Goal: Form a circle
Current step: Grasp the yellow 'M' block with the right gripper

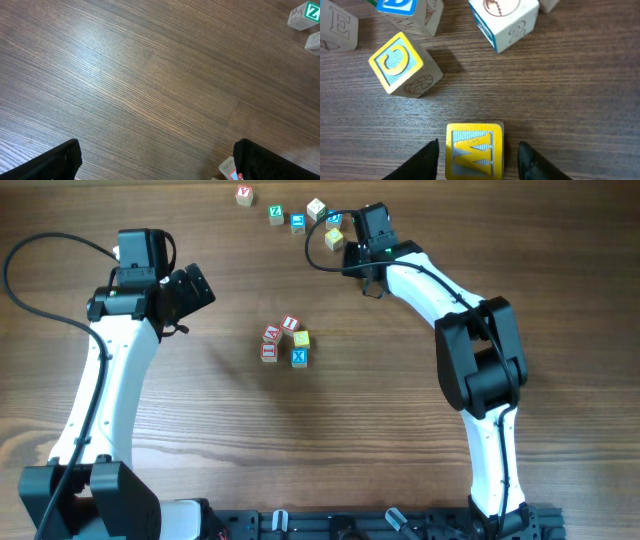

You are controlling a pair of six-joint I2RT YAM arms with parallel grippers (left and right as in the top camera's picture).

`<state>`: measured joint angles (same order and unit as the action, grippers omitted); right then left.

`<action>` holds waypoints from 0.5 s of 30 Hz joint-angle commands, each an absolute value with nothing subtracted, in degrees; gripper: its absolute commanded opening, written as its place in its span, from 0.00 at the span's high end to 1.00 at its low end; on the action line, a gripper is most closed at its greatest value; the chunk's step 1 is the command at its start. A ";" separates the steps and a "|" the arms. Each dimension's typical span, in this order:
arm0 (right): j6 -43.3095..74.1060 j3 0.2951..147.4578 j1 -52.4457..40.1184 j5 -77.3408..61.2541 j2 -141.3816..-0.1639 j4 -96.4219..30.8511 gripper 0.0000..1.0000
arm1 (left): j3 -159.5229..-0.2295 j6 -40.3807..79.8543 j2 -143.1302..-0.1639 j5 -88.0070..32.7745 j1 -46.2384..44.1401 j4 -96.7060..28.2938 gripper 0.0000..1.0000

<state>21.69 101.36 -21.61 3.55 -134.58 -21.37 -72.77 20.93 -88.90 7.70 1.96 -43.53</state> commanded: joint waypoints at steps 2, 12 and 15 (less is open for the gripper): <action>16.36 100.79 -21.91 4.99 -135.57 -19.75 0.48 | -73.32 21.47 -88.29 8.47 2.11 -43.55 0.00; 15.07 100.97 -21.98 5.37 -135.33 -20.40 0.64 | -73.32 21.47 -88.29 8.47 2.11 -43.53 0.00; 14.98 100.99 -21.98 5.63 -135.31 -20.16 0.66 | -73.32 21.47 -88.29 8.47 2.11 -43.53 0.00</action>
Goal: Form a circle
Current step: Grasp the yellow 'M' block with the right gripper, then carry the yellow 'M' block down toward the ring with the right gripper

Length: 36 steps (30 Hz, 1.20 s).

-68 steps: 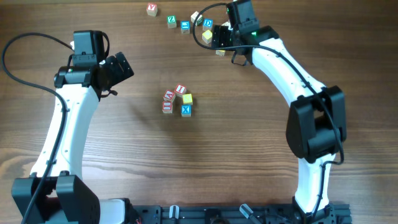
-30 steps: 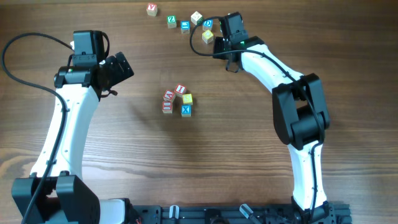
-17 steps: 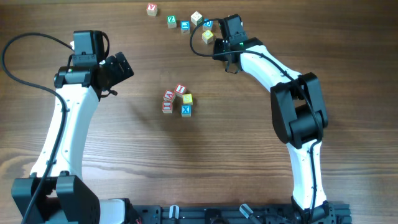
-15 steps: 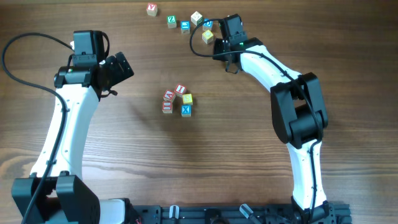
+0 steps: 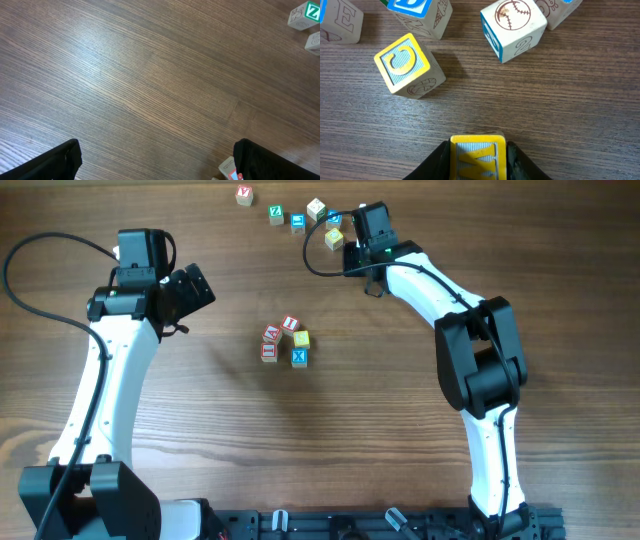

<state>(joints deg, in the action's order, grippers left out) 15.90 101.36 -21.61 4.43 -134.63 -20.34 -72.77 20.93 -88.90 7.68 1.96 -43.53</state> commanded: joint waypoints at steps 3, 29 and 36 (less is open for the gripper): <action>15.00 101.03 -21.98 5.61 -134.54 -20.21 0.73 | -73.32 21.47 -88.29 8.47 2.11 -43.55 0.00; 19.94 100.99 -22.09 -5.26 -112.25 -53.98 0.82 | -73.32 21.50 -88.29 8.47 2.11 -43.53 0.00; 21.63 99.63 -22.90 -5.26 -112.29 -59.24 0.82 | -73.32 21.50 -88.29 8.47 2.11 -43.55 0.00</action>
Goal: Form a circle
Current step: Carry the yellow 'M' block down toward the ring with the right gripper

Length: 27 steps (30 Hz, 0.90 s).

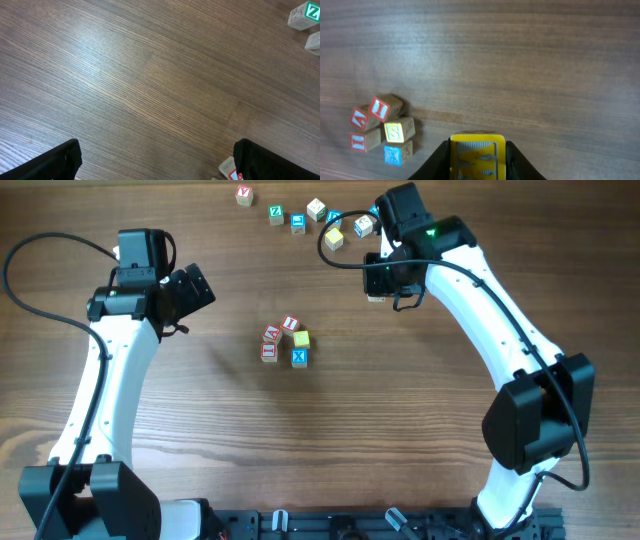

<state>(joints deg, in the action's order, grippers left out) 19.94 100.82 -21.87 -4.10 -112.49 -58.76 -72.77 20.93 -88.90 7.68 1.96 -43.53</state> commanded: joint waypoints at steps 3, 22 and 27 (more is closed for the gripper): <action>22.96 96.73 -23.94 -5.21 -112.29 -58.22 0.82 | -73.32 21.50 -88.29 8.45 2.11 -43.55 0.00; 12.51 76.03 -28.32 -2.37 -112.29 -33.87 0.79 | -73.32 21.47 -88.29 8.47 2.11 -43.53 0.00; 10.55 75.66 -28.34 -2.17 -112.40 -33.82 0.74 | -73.32 21.47 -88.29 8.47 2.11 -43.53 0.00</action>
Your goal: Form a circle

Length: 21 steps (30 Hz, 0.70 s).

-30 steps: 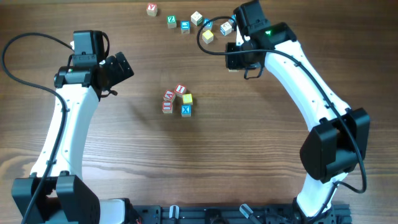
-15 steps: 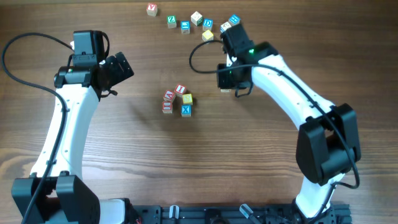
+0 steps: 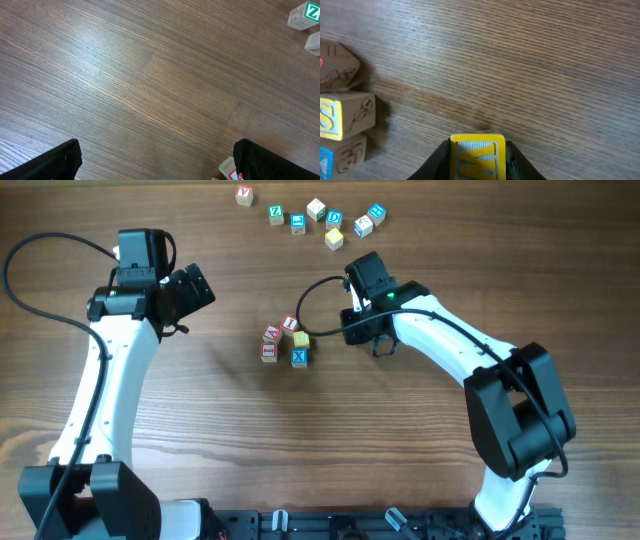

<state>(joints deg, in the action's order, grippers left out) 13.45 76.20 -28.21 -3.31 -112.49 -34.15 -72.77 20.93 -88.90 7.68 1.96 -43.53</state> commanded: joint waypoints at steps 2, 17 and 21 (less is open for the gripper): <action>10.57 75.59 -28.32 -2.20 -112.66 -33.85 0.67 | -73.32 21.47 -88.29 8.47 2.11 -43.55 0.00; 10.70 75.59 -28.34 -2.20 -114.02 -39.46 0.60 | -73.32 21.47 -88.29 8.47 2.11 -43.53 0.00; 10.72 75.59 -28.32 -2.20 -114.02 -40.03 0.63 | -73.32 21.47 -88.29 8.45 2.11 -43.55 0.00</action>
<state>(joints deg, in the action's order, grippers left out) 11.22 76.18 -28.21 -2.92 -113.19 -40.05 -72.77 20.93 -88.90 7.68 1.96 -43.53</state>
